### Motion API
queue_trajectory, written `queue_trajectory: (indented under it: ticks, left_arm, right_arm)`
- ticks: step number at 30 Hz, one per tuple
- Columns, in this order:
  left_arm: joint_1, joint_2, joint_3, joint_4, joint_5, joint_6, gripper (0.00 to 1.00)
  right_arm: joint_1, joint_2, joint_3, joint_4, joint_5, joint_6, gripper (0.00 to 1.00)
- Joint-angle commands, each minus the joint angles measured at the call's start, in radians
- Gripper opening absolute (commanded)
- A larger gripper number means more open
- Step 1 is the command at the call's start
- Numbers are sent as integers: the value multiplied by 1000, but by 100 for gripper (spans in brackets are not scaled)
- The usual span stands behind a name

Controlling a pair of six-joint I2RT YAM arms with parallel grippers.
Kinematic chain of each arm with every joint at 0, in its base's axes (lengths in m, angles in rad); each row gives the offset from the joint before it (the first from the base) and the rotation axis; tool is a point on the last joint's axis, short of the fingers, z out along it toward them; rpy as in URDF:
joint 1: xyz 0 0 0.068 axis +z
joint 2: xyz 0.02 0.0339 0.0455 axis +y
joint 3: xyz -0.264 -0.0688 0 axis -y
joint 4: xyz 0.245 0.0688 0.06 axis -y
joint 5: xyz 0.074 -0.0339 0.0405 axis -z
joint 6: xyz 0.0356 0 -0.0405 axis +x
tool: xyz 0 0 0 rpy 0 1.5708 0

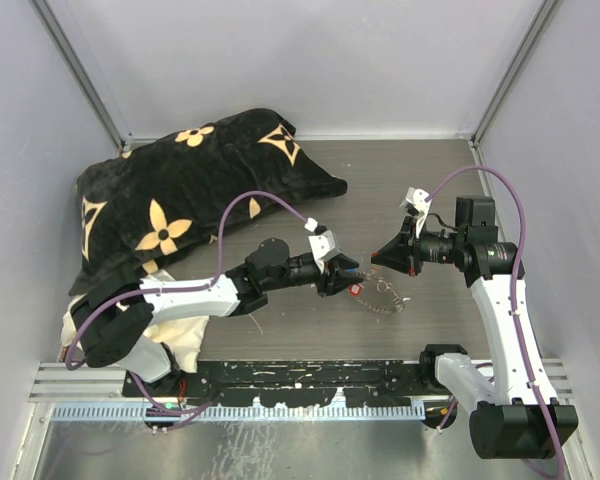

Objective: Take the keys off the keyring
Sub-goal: Remove the key from the keyring.

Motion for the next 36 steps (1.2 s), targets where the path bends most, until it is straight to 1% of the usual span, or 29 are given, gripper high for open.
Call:
queue_trajectory:
  ticks: [1, 8, 13, 18, 25, 31, 36]
  left_arm:
    - [5, -79, 23, -22, 25, 89, 38]
    - [-16, -101, 70, -113, 30, 124, 39]
    - [-62, -110, 98, -173, -13, 126, 39]
    - [-118, -120, 129, -261, -161, 120, 39]
    - [-168, -118, 141, -277, -360, 56, 39]
    - [-204, -81, 194, -318, -520, 16, 37]
    - [-220, -71, 213, -322, -538, 6, 37]
  right_arm:
    - [-5, -11, 45, 16, -45, -10, 1]
    - [-5, -10, 45, 19, -45, -8, 1]
    - [-5, -8, 44, 22, -44, -5, 1]
    - [-4, -7, 42, 23, -42, -4, 1]
    - [-5, -5, 42, 28, -42, 1, 1]
    - [-5, -6, 41, 30, -41, 1, 1]
    - [-5, -8, 41, 30, -41, 2, 1]
